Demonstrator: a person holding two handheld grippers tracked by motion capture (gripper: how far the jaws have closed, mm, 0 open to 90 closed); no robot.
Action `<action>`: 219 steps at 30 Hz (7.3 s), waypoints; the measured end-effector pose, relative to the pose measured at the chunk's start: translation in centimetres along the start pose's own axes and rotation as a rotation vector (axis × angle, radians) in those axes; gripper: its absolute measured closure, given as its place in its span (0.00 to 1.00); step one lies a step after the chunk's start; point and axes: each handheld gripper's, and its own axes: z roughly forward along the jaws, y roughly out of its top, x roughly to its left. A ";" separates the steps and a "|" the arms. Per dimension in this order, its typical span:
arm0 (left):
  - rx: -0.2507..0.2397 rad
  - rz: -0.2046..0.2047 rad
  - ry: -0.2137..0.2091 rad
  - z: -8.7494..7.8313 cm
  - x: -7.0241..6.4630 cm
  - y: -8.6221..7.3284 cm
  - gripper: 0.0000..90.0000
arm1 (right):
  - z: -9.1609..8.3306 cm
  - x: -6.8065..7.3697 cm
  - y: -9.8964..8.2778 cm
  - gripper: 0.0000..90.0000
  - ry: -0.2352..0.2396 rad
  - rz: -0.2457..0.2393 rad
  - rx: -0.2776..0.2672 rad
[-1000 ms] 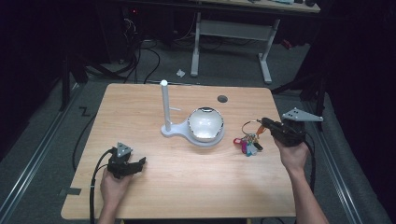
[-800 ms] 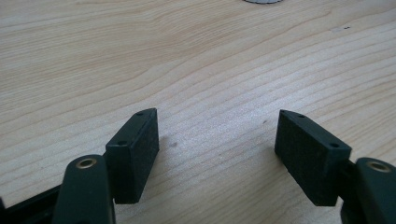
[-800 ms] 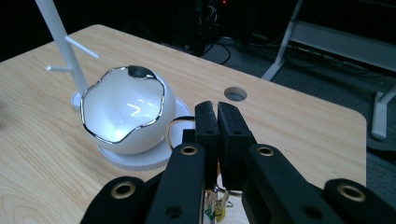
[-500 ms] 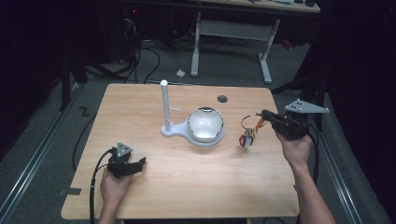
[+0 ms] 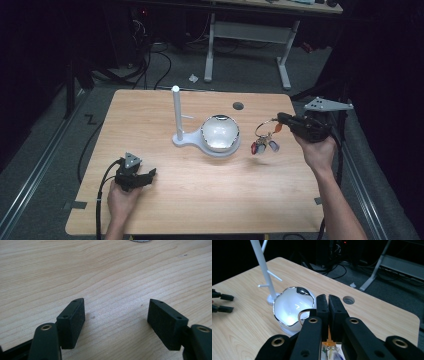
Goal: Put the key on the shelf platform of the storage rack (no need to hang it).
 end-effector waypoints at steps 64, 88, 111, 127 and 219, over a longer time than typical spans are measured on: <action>0.004 -0.011 0.003 0.0 -0.1 0.0 0.34 | 7.2 5.0 7.1 0.98 0.194 -0.055 -0.049; 0.002 -0.008 0.002 0.0 0.0 0.0 0.34 | 9.8 4.1 5.6 0.98 0.150 -0.019 0.007; 0.002 -0.012 0.003 0.0 -0.1 0.0 0.34 | 14.0 5.3 1.0 0.98 0.185 -0.008 0.107; 0.001 0.003 -0.001 0.0 0.0 0.0 0.34 | 16.3 5.7 -0.8 0.98 0.185 0.008 0.144; -0.004 0.003 0.002 0.0 0.0 0.0 0.34 | 6.3 0.0 -6.4 0.60 -0.014 0.141 0.080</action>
